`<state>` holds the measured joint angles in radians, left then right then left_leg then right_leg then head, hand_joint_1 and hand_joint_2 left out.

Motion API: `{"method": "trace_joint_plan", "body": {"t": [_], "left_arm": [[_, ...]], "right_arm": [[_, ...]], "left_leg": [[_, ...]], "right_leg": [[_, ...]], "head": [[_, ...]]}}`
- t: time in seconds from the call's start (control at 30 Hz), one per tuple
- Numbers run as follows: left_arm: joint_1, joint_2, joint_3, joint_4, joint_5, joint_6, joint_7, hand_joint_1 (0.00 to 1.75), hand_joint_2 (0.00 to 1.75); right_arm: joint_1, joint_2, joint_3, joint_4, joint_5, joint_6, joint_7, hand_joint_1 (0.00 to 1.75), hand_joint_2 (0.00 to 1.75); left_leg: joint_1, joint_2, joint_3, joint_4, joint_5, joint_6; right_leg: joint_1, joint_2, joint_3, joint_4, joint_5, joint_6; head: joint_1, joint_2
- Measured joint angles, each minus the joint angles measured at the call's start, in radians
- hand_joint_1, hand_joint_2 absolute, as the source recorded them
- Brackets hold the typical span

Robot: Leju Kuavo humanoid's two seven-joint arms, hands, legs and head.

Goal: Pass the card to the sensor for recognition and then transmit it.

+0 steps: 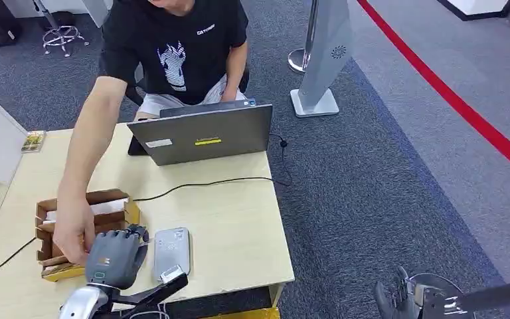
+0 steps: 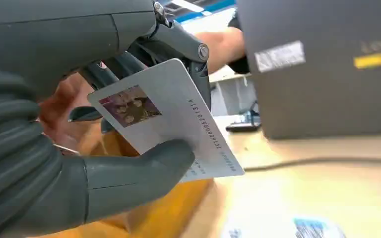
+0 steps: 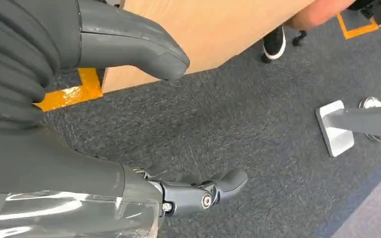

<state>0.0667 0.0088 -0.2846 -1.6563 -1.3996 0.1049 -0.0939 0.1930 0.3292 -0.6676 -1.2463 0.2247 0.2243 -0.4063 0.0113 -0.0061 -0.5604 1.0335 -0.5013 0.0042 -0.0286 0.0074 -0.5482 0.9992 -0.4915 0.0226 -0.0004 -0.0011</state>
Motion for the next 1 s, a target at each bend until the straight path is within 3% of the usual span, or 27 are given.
{"method": "trace_joint_plan", "body": {"t": [0.23, 0.87, 1.0], "left_arm": [[-0.054, 0.009, -0.064, 0.091, 0.029, -0.012, -0.008, 1.75, 1.75], [-0.07, 0.032, -0.08, 0.193, 0.039, -0.012, -0.03, 1.75, 1.75], [-0.067, 0.032, -0.08, 0.194, 0.022, 0.035, -0.028, 1.75, 1.75]], "right_arm": [[-0.001, 0.0, -0.001, 0.024, 0.016, 0.008, -0.003, 0.0, 1.75], [-0.001, 0.0, -0.006, 0.056, 0.032, 0.021, -0.02, 0.0, 1.75], [0.001, 0.0, -0.005, 0.055, 0.025, 0.016, -0.021, 0.0, 1.75]], "left_leg": [[0.0, 0.0, 0.0, 0.0, 0.0, 0.0], [0.0, 0.0, 0.0, 0.0, 0.0, 0.0], [0.0, 0.0, 0.0, 0.0, 0.0, 0.0]], "right_leg": [[0.0, 0.0, 0.0, 0.0, 0.0, 0.0], [0.0, 0.0, 0.001, 0.0, 0.0, 0.0], [0.0, 0.0, 0.001, 0.0, 0.0, 0.0]], "head": [[0.0, 0.0], [0.0, 0.0], [0.0, 0.0]]}}
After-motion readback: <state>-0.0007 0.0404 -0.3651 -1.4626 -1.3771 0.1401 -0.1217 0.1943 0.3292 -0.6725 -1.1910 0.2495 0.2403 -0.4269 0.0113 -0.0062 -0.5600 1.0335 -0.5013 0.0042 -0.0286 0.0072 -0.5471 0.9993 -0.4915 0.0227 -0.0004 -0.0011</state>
